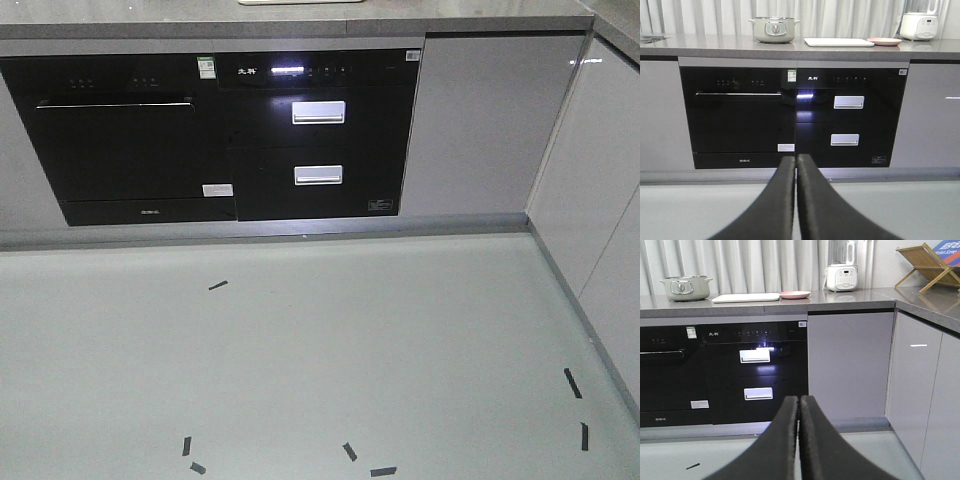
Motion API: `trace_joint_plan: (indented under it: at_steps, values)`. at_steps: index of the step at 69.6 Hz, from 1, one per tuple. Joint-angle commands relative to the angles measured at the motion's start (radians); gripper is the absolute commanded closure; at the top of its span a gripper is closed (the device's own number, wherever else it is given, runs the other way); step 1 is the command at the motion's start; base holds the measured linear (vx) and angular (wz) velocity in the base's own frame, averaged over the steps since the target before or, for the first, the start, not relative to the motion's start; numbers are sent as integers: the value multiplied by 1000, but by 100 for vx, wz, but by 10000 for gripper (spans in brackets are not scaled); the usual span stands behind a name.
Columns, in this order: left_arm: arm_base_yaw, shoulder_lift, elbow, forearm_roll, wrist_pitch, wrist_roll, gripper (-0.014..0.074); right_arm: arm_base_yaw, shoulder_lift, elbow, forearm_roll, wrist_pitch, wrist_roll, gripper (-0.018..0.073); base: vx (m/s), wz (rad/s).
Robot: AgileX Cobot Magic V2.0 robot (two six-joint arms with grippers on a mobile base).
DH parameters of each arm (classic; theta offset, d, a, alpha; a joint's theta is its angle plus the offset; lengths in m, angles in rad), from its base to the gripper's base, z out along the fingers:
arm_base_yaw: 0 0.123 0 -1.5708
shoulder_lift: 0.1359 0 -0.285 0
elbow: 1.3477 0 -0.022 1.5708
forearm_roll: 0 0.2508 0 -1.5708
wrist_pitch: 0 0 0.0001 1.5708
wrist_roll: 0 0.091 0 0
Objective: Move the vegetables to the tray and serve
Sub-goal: 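Drive the base forward toward the counter with the pot and tray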
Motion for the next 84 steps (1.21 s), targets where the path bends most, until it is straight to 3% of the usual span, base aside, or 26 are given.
trace_joint_plan:
  at_steps: [1, 84]
  values:
    - [2, -15, 8, 0, -69, 0, 604, -6, -1, 6, -8, -79, -2, 564, 9, 3]
    - [2, -15, 8, 0, -69, 0, 604, -6, -1, 6, -8, -79, -2, 564, 15, -1]
